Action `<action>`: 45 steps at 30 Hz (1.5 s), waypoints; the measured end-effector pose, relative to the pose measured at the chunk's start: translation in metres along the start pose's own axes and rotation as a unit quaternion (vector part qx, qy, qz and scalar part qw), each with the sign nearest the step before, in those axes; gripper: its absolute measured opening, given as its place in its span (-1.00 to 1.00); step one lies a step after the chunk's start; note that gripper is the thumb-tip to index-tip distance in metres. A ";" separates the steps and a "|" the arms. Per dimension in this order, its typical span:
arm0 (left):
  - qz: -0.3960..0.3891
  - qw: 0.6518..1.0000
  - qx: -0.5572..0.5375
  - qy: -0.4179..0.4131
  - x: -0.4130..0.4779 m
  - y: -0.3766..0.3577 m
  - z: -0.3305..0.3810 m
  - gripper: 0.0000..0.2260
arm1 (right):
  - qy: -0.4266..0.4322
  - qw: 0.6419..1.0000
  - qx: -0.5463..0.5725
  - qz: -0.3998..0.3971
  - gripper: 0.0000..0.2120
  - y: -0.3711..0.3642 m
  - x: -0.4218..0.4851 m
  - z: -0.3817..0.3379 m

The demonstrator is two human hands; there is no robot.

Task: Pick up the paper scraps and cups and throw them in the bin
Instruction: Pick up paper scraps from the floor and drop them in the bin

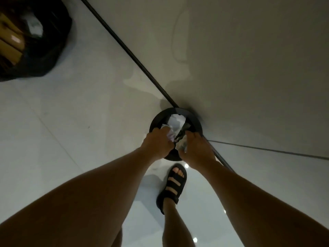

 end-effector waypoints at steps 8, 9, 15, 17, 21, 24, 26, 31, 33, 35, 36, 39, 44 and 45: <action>0.024 0.997 0.070 -0.007 0.014 0.002 -0.035 -0.32 | -0.082 0.994 0.071 -0.016 -0.31 -0.035 -0.002 0.019; 0.016 0.997 0.075 0.000 0.006 0.009 -0.035 -0.31 | -0.090 0.993 0.074 -0.014 -0.31 -0.028 -0.013 0.020; 0.006 0.993 0.109 -0.050 -0.064 0.077 0.020 -0.32 | -0.147 0.981 0.123 0.020 -0.26 0.058 -0.097 0.006; 0.007 0.989 0.119 -0.091 -0.097 0.101 0.054 -0.33 | -0.164 0.976 0.138 0.027 -0.25 0.090 -0.132 -0.003; -0.030 0.967 0.188 -0.169 -0.170 0.131 0.131 -0.35 | -0.227 0.960 0.155 0.054 -0.25 0.139 -0.222 -0.014; -0.053 0.943 0.226 -0.237 -0.219 0.131 0.192 -0.35 | -0.250 0.952 0.160 0.078 -0.24 0.161 -0.286 -0.020; -0.070 0.920 0.269 -0.277 -0.248 0.119 0.228 -0.36 | -0.265 0.945 0.164 0.102 -0.24 0.174 -0.325 -0.018; -0.177 0.847 0.376 -0.332 -0.330 0.043 0.285 -0.36 | -0.343 0.903 0.197 0.168 -0.25 0.181 -0.442 0.011; -0.217 0.807 0.421 -0.352 -0.370 0.001 0.300 -0.32 | -0.384 0.876 0.220 0.193 -0.25 0.170 -0.495 0.028; -0.225 0.768 0.462 -0.383 -0.411 -0.042 0.320 -0.30 | -0.420 0.852 0.230 0.211 -0.24 0.153 -0.550 0.044; -0.225 0.751 0.475 -0.399 -0.433 -0.065 0.330 -0.30 | -0.437 0.841 0.235 0.217 -0.24 0.143 -0.579 0.051; -0.226 0.715 0.493 -0.442 -0.507 -0.139 0.351 -0.32 | -0.491 0.799 0.258 0.230 -0.22 0.102 -0.675 0.074; -0.257 0.639 0.525 -0.500 -0.626 -0.268 0.353 -0.33 | -0.588 0.709 0.291 0.259 -0.23 0.022 -0.844 0.110; -0.259 0.625 0.527 -0.513 -0.648 -0.292 0.354 -0.33 | -0.602 0.695 0.295 0.260 -0.23 0.008 -0.872 0.115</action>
Point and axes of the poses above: each hand's wrist, its own x-axis towards the middle knuckle, its own y-axis out of the back of the hand, z = x × y, the point moved 9 cm from there along x, towards the middle knuckle, and after that the axes turned 7 degrees about -x, right-handed, at the moved point
